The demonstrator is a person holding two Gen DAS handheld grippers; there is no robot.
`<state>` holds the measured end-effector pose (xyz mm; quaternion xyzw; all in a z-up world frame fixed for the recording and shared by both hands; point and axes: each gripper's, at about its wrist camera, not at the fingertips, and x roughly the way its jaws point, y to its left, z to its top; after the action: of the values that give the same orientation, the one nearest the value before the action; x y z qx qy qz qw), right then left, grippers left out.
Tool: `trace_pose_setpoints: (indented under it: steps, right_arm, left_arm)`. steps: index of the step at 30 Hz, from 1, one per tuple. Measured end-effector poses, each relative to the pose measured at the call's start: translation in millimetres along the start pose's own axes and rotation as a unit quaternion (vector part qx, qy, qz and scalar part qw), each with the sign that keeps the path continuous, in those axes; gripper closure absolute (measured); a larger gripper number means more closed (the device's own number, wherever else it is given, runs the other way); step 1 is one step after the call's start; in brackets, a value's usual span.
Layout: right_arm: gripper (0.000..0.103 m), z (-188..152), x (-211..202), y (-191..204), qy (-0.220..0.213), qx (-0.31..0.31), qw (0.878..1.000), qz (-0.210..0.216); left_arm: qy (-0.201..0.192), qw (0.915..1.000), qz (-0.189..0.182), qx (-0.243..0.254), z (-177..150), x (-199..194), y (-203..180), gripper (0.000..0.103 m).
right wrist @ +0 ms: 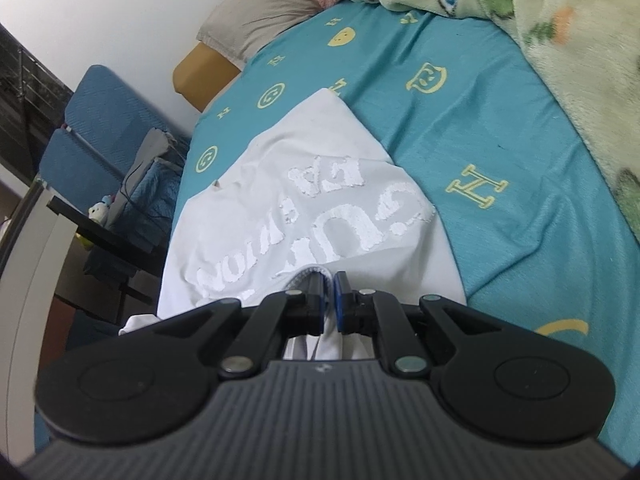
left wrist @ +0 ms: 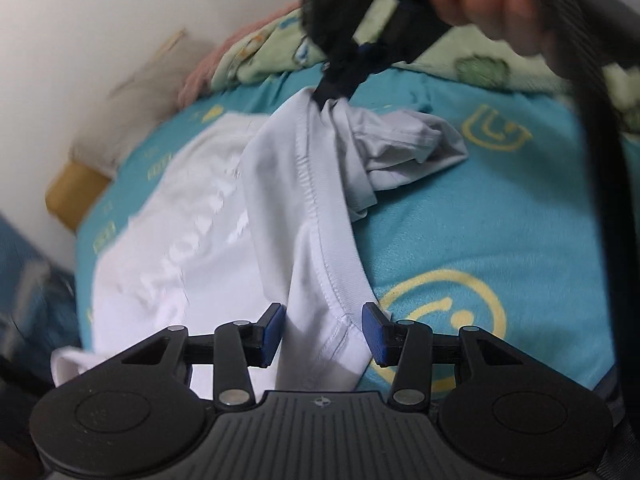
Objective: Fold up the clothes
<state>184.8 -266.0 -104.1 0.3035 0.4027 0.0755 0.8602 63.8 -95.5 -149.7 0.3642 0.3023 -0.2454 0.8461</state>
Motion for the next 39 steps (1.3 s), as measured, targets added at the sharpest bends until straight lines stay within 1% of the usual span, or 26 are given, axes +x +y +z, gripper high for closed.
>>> trace_pose_setpoints:
  steps: [1,2,3,5,7,9,10,11,12,13,14,15,17,18,20,22,26,29,30,32,33,37,39]
  right_arm:
    - [0.094,0,0,-1,0.001,0.002,1.0,-0.001]
    - [0.094,0,0,-2,0.002,0.004,1.0,-0.002]
    - [0.094,-1,0,-3,0.004,0.007,1.0,-0.002]
    - [0.093,-1,1,-3,0.007,0.008,1.0,-0.006]
    - [0.093,-2,1,-2,0.011,0.005,1.0,-0.01]
    - [0.092,-4,0,-1,0.016,0.003,1.0,-0.009]
    - [0.091,-5,0,0,0.019,-0.001,1.0,-0.007]
    - [0.082,-6,-1,3,0.023,-0.008,1.0,-0.005]
    - [0.067,-8,-1,5,0.024,-0.017,1.0,-0.006]
    - [0.058,-9,-2,9,0.023,-0.028,0.999,-0.007]
    - [0.044,-12,-3,14,0.02,-0.04,0.999,-0.008]
    - [0.04,-13,-4,18,0.018,-0.053,0.998,-0.009]
    - [0.04,-15,-2,25,0.018,-0.076,0.997,-0.009]
    - [0.04,-15,-1,27,0.018,-0.083,0.996,-0.011]
    - [0.04,-16,2,32,0.015,-0.096,0.995,-0.014]
    - [0.04,-17,6,37,0.017,-0.112,0.993,-0.018]
    - [0.04,-24,20,50,0.025,-0.155,0.987,-0.033]
    - [0.04,-29,31,56,0.035,-0.172,0.984,-0.042]
    - [0.04,-31,35,57,0.042,-0.174,0.983,-0.041]
    - [0.041,-34,40,59,0.054,-0.186,0.98,-0.042]
    - [0.041,-36,42,61,0.057,-0.198,0.977,-0.045]
    - [0.041,-48,44,66,0.071,-0.242,0.966,-0.065]
    - [0.041,-55,43,67,0.078,-0.26,0.959,-0.078]
  left_arm:
    - [-0.001,1.0,0.009,-0.001,-1,0,2,0.079]
    - [0.001,0.9996,0.021,-0.017,-1,3,11,0.085]
    - [0.002,0.9988,0.031,-0.038,0,3,20,0.096]
    - [-0.013,0.994,0.039,-0.101,0,-6,47,0.1]
    - [-0.033,0.9842,0.043,-0.169,-1,-17,79,0.101]
    - [-0.063,0.9672,0.033,-0.244,-2,-30,113,0.101]
    - [-0.076,0.9581,0.023,-0.275,-3,-35,130,0.101]
    - [-0.089,0.9478,0.012,-0.306,-3,-41,147,0.101]
    - [-0.101,0.9362,0.001,-0.337,-4,-46,163,0.102]
    - [-0.11,0.9253,-0.009,-0.363,-5,-48,179,0.102]
    - [-0.111,0.9176,-0.018,-0.381,-4,-46,191,0.102]
    - [-0.112,0.9095,-0.026,-0.4,-4,-44,204,0.102]
    - [-0.112,0.8931,-0.042,-0.434,-5,-38,227,0.102]
    - [-0.109,0.8881,-0.043,-0.444,-9,-34,234,0.102]
    - [-0.099,0.8807,-0.039,-0.462,-15,-24,245,0.102]
    - [-0.09,0.8737,-0.036,-0.477,-22,-4,255,0.102]
    - [-0.08,0.8565,-0.04,-0.508,-46,27,258,0.102]
    - [-0.079,0.8484,-0.041,-0.522,-57,33,262,0.102]
    - [-0.081,0.8442,-0.041,-0.528,-60,34,264,0.102]
    - [-0.1,0.8296,-0.043,-0.548,-64,25,271,0.102]
    - [-0.109,0.8257,-0.041,-0.552,-64,20,273,0.102]
    - [-0.142,0.8254,-0.009,-0.546,-58,-8,277,0.102]
    - [-0.154,0.8201,-0.007,-0.551,-60,-18,279,0.102]
